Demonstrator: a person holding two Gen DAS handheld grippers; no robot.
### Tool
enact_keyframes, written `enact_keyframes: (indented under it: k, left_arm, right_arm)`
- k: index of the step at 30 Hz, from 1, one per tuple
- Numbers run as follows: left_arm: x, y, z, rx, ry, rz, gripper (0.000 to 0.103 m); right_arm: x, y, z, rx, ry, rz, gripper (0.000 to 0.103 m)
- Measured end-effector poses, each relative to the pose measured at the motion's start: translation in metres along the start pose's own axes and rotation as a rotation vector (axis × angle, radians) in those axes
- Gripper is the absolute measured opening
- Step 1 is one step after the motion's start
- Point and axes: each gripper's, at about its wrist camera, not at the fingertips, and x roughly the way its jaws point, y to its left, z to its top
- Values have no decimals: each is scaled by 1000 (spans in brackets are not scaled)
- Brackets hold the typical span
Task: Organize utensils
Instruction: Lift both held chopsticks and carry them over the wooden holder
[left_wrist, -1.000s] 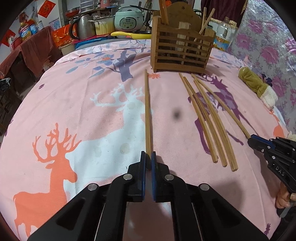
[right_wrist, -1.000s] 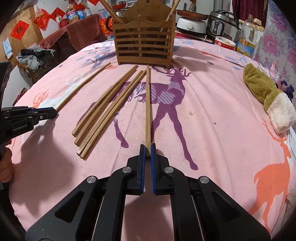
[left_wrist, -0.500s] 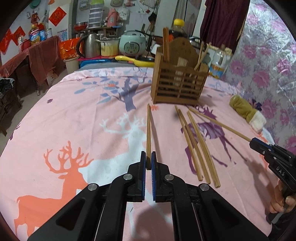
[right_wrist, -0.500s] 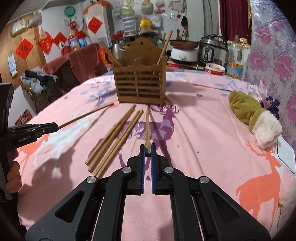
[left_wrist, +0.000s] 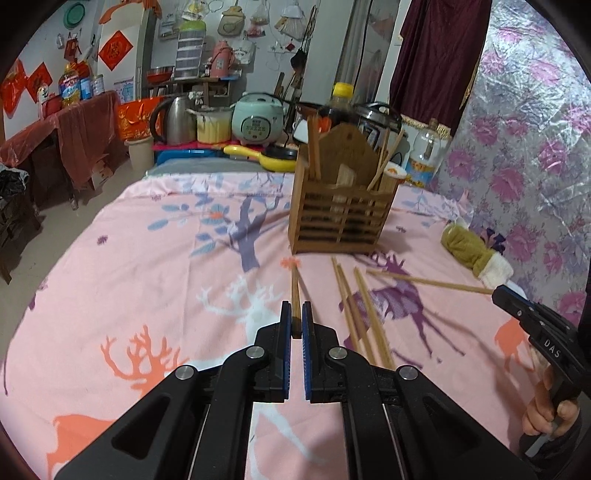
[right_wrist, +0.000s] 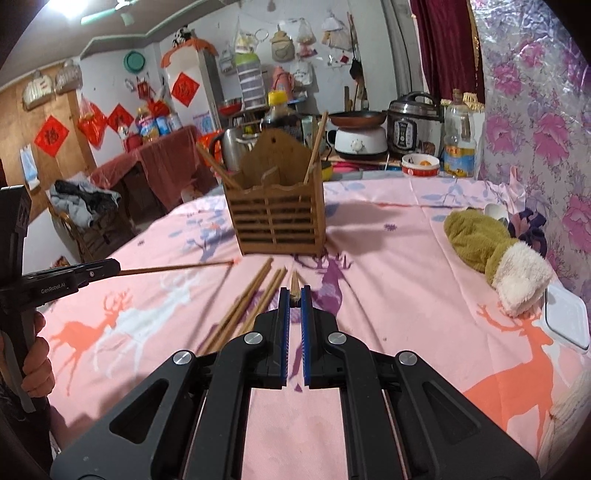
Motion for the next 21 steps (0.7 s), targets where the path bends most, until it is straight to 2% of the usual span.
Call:
enact_keyframes:
  k: [11, 21]
  left_arm:
    - [-23, -32, 53, 47, -74, -6, 6]
    - [-22, -65, 74, 120, -86, -17, 6]
  right_arm:
    - [-18, 5, 41, 18, -65, 40, 7]
    - [-11, 22, 58, -27, -68, 28, 7]
